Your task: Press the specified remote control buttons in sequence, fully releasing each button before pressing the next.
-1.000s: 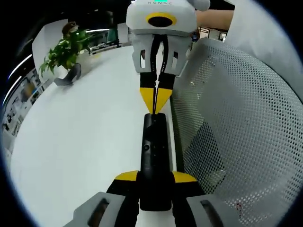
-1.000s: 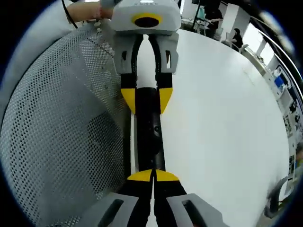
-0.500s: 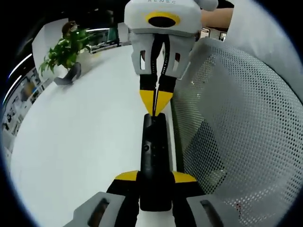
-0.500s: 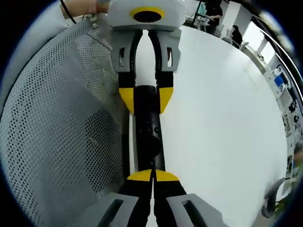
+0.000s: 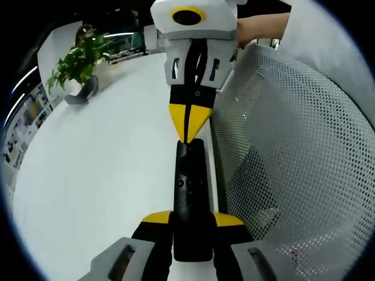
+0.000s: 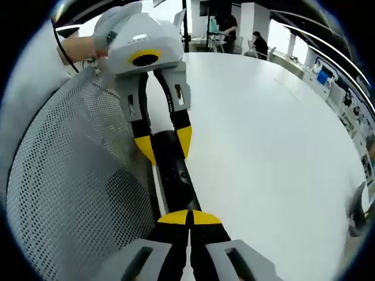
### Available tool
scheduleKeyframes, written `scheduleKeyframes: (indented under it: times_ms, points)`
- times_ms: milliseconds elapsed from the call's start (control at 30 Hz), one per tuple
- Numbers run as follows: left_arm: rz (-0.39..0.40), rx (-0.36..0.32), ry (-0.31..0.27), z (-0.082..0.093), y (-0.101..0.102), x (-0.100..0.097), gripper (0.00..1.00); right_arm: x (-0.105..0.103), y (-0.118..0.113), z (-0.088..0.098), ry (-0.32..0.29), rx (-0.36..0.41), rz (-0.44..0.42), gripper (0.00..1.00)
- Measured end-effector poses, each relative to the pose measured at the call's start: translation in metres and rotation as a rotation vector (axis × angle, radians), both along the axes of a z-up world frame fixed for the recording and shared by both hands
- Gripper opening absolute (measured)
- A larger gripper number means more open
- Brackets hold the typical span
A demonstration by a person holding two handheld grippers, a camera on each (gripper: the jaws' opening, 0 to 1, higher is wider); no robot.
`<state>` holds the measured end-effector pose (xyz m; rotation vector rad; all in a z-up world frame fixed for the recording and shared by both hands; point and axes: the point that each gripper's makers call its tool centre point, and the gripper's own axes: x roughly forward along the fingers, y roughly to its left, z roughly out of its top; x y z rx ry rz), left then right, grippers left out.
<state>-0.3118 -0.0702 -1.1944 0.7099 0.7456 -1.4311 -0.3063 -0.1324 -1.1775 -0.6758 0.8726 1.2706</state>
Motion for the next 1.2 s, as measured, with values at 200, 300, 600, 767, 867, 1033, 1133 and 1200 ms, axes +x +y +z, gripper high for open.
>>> scheduleKeyframes:
  times_ms: [200,300,600,767,867,1033,1133,1200]
  points:
    - [0.006,-0.005,0.000,0.000,0.000,0.000,0.24,-0.003,0.003,-0.004,-0.018,-0.029,0.051,0.00]
    - [0.006,-0.005,0.000,0.000,0.000,0.000,0.24,-0.004,0.002,-0.005,-0.035,-0.056,0.071,0.00]
    - [0.011,-0.011,-0.001,0.000,0.000,0.000,0.24,-0.001,0.003,-0.006,-0.052,-0.089,0.043,0.00]
    - [0.026,-0.033,-0.002,0.000,0.000,0.000,0.24,0.000,0.004,-0.002,-0.027,-0.020,-0.004,0.00]
    - [0.028,-0.036,-0.003,0.001,0.000,-0.001,0.24,-0.007,0.008,-0.004,-0.025,-0.030,0.038,0.00]
    - [0.027,-0.034,-0.003,0.001,0.000,-0.001,0.24,-0.007,0.014,-0.004,-0.044,-0.044,0.073,0.00]
    - [0.027,-0.036,-0.003,0.001,0.000,-0.001,0.24,-0.005,0.015,-0.004,-0.049,-0.042,0.076,0.00]
    - [0.027,-0.036,-0.003,0.001,0.000,-0.001,0.24,-0.005,0.014,-0.004,-0.057,-0.054,0.090,0.00]
